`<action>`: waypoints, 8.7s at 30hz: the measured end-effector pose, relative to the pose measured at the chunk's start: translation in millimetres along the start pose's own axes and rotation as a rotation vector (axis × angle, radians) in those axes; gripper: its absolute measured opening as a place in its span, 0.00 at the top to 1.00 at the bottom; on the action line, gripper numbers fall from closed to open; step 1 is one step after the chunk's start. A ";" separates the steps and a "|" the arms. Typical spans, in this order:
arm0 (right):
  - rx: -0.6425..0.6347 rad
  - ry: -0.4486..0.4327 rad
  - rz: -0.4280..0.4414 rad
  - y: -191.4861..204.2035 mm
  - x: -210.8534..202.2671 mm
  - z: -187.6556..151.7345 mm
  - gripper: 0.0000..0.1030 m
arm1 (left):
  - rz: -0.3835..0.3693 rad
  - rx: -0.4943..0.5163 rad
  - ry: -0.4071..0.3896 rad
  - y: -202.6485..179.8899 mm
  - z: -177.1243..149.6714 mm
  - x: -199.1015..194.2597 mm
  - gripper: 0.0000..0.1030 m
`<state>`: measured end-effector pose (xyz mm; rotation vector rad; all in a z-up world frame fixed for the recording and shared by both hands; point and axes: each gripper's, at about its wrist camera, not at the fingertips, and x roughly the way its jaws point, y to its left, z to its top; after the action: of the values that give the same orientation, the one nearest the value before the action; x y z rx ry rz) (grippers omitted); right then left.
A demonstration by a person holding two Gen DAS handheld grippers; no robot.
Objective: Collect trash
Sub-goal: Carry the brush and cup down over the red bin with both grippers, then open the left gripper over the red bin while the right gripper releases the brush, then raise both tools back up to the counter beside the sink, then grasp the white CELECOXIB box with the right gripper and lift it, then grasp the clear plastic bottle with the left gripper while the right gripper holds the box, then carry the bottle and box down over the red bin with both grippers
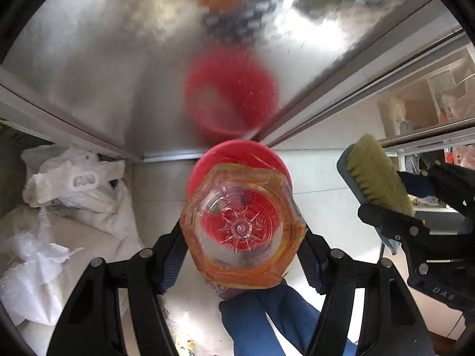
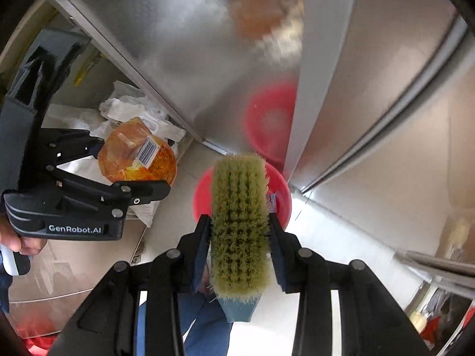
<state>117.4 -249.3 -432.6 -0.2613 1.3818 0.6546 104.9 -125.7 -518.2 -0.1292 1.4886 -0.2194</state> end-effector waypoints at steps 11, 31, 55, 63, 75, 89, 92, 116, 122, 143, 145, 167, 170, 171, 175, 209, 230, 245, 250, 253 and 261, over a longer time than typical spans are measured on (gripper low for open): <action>0.044 0.015 -0.008 -7.3 9.6 -2.0 0.66 | -0.003 0.050 0.022 -4.9 2.3 17.8 0.20; 0.027 0.034 0.021 8.0 21.8 9.9 0.66 | 0.095 0.019 -0.034 35.3 -17.5 -23.7 0.00; -0.041 -0.017 0.015 28.3 -1.0 9.9 0.08 | 0.147 -0.048 -0.081 47.7 -41.6 -59.6 0.00; -0.074 -0.049 0.007 37.7 -63.1 12.0 0.01 | 0.164 -0.044 -0.127 28.4 -49.5 -123.8 0.00; -0.088 -0.166 -0.032 56.3 -223.9 23.0 0.01 | 0.210 -0.051 -0.228 -15.9 -57.0 -281.1 0.00; -0.133 -0.312 -0.028 70.2 -340.7 63.4 0.01 | 0.235 -0.108 -0.379 -42.4 -31.8 -409.8 0.00; -0.144 -0.337 -0.024 69.1 -355.1 76.5 0.01 | 0.237 -0.121 -0.397 -37.6 -26.0 -423.0 0.00; -0.112 -0.326 -0.060 77.6 -325.1 260.3 0.01 | 0.173 -0.131 -0.407 109.7 147.2 -455.7 0.00; -0.102 -0.282 -0.065 74.4 -301.4 307.6 0.01 | 0.135 -0.135 -0.364 149.6 191.1 -442.8 0.00; -0.117 -0.093 -0.187 68.4 -226.4 372.5 0.11 | 0.093 -0.134 -0.257 202.3 242.9 -401.8 0.00; -0.113 -0.092 -0.183 67.3 -226.8 375.0 0.11 | 0.088 -0.136 -0.260 204.7 242.1 -403.0 0.00; -0.041 -0.094 -0.143 70.3 -224.2 378.4 0.45 | 0.082 -0.165 -0.282 223.1 231.3 -418.1 0.00; -0.028 -0.117 -0.137 75.0 -244.7 371.2 0.45 | 0.063 -0.191 -0.296 233.3 237.1 -426.8 0.00; -0.027 -0.124 -0.138 76.9 -250.7 368.1 0.45 | 0.057 -0.201 -0.299 238.7 238.3 -430.7 0.00; -0.023 -0.155 -0.146 81.6 -271.9 359.3 0.45 | 0.078 -0.230 -0.304 255.7 251.5 -438.2 0.00; 0.124 -0.140 -0.186 57.3 -265.0 341.4 0.45 | 0.176 -0.096 -0.241 282.1 330.4 -376.4 0.30; 0.030 -0.239 -0.115 80.7 -297.5 318.0 0.45 | 0.159 -0.099 -0.323 209.0 210.2 -445.4 0.32; -0.053 -0.298 -0.037 92.0 -327.8 250.6 0.45 | 0.164 -0.074 -0.343 118.4 123.3 -455.2 0.32; -0.071 -0.316 -0.032 86.2 -340.9 210.8 0.45 | 0.167 -0.063 -0.357 75.4 93.0 -450.0 0.32; -0.075 -0.330 -0.036 80.8 -350.3 186.1 0.45 | 0.171 -0.058 -0.361 50.7 74.5 -446.6 0.32; -0.087 -0.343 -0.030 70.9 -366.1 112.0 0.45 | 0.174 -0.031 -0.356 -17.8 21.5 -431.3 0.32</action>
<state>151.6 -233.3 -45.1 -0.2270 1.0208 0.6998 96.1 -47.4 -93.3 -0.0586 1.1417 -0.0293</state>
